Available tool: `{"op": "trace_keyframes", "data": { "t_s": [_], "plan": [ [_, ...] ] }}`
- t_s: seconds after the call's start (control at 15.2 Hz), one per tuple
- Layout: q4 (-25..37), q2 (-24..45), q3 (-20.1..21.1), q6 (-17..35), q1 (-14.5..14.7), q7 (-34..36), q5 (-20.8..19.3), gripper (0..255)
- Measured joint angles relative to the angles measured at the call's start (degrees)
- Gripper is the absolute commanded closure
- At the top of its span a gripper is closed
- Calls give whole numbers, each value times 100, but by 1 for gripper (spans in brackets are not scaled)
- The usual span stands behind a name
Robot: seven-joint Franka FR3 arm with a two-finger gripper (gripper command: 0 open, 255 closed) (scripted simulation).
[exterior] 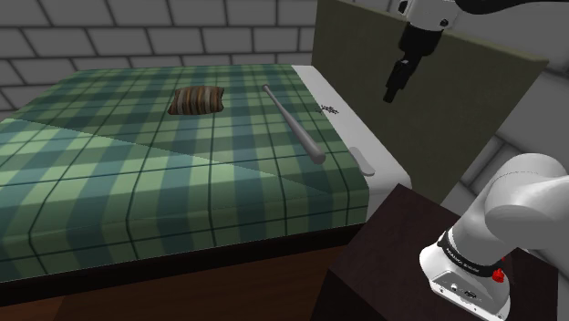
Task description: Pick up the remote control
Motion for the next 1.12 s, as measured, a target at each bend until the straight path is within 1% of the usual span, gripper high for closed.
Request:
{"op": "trace_keyframes", "data": {
  "t_s": [0.13,0.53,0.79,1.12],
  "plan": [
    [-35,43,-16,70,-17,16,-6,0],
    [-407,706,-328,1033,-253,71,-130,0],
    [-536,1296,-576,1709,-416,76,-197,0],
    [-537,2221,-874,2571,-568,86,-191,0]
  ]
}}
